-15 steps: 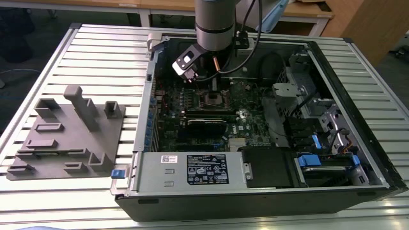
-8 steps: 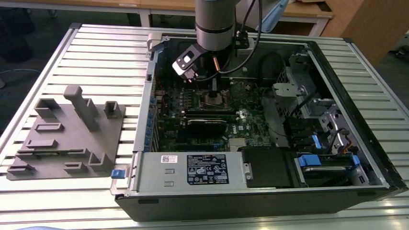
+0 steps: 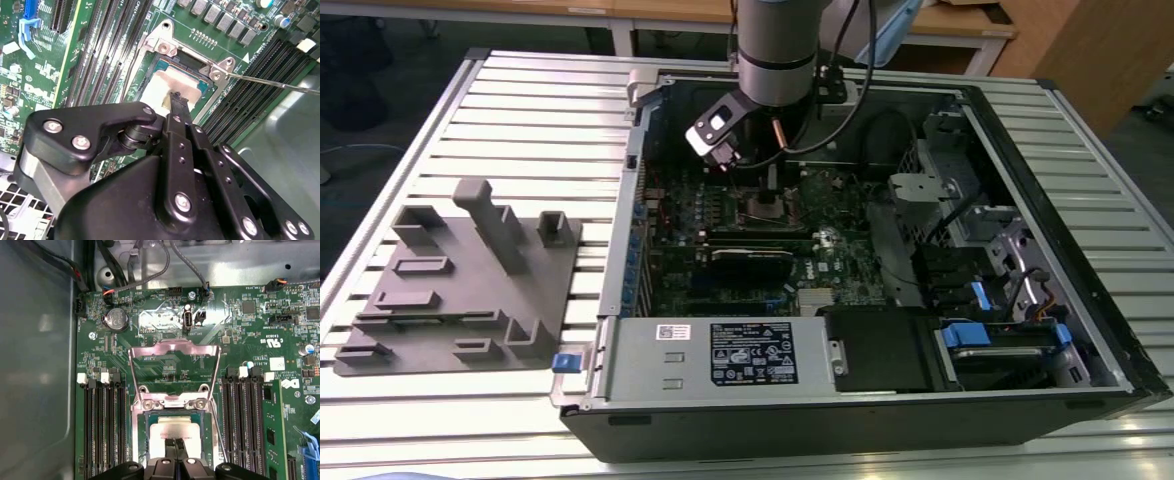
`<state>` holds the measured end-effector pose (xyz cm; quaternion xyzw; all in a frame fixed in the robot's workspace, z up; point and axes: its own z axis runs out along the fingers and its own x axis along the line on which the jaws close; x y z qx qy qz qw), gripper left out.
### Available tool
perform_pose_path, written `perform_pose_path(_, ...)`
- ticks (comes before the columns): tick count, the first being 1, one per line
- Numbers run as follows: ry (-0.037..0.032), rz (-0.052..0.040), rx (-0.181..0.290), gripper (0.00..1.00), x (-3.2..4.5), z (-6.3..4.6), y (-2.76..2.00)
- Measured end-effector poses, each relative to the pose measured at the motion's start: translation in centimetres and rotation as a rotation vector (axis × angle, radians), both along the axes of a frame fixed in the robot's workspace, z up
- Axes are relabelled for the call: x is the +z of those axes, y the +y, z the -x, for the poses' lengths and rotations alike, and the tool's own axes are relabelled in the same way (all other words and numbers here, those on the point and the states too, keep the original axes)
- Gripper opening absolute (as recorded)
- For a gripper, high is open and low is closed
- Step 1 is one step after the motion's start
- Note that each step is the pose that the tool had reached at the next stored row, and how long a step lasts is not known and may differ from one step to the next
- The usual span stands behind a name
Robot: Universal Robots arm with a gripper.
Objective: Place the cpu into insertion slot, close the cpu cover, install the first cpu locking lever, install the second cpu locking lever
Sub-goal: 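Place the cpu into insertion slot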
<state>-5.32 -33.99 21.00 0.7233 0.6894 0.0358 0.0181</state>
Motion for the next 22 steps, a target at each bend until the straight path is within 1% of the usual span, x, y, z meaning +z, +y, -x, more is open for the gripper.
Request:
perform_pose_path(3, 0.0001, 0.0000, 0.000, 0.11, -0.12, 0.0, 0.01)
perform_pose_path(8, 0.0001, 0.0000, 0.000, 0.11, -0.83, 0.0, 0.00)
perform_pose_path(12, 0.0002, 0.0002, 0.000, 0.11, -0.90, 0.0, 0.00)
perform_pose_path(16, 0.0013, 0.0017, 0.000, 0.11, -1.17, 0.0, -0.03)
perform_pose_path(22, 0.0006, 0.0007, 0.000, 0.11, -1.26, 0.0, -0.02)
